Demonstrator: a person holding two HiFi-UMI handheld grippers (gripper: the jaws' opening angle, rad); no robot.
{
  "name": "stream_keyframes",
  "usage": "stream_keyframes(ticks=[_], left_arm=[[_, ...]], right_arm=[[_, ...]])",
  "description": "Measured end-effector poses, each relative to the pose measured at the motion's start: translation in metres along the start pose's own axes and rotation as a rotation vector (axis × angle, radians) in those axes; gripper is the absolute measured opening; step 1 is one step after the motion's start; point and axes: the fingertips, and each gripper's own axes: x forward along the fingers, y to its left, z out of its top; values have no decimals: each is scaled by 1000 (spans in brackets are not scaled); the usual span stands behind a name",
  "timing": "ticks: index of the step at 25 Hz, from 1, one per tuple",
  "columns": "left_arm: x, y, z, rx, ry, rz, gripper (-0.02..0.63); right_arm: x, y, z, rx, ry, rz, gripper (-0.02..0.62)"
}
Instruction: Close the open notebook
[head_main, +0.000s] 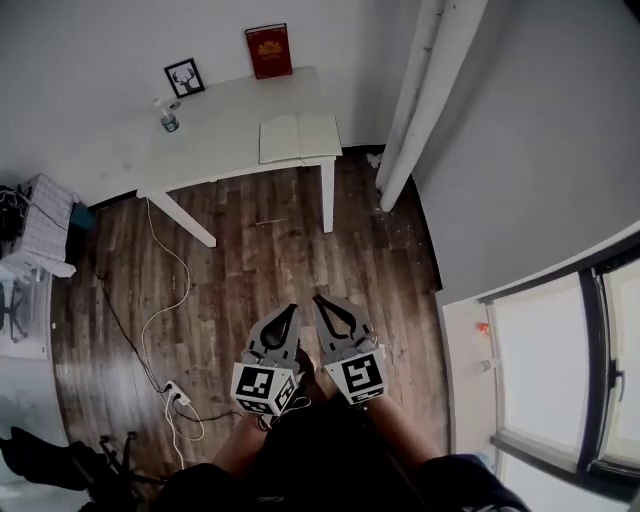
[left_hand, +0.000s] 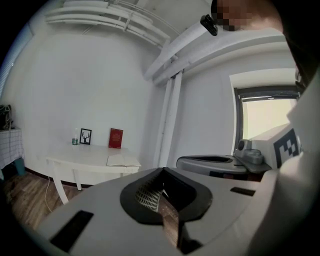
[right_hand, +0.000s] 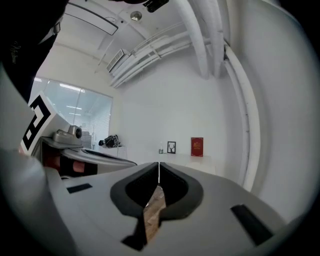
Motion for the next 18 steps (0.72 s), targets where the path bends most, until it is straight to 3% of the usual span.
stream_keyframes(ticks=[6, 10, 15, 18], left_arm=[[11, 55, 2, -22, 7, 38, 3], [28, 106, 22, -65, -38, 81, 3], [46, 172, 67, -21, -73, 68, 3], [54, 195, 75, -32, -79, 50, 3]], right_arm=[[58, 17, -8, -13, 37, 64, 25], [107, 17, 11, -80, 52, 113, 25], [178, 16, 50, -77, 3, 91, 25], [209, 16, 54, -70, 3, 84, 25]])
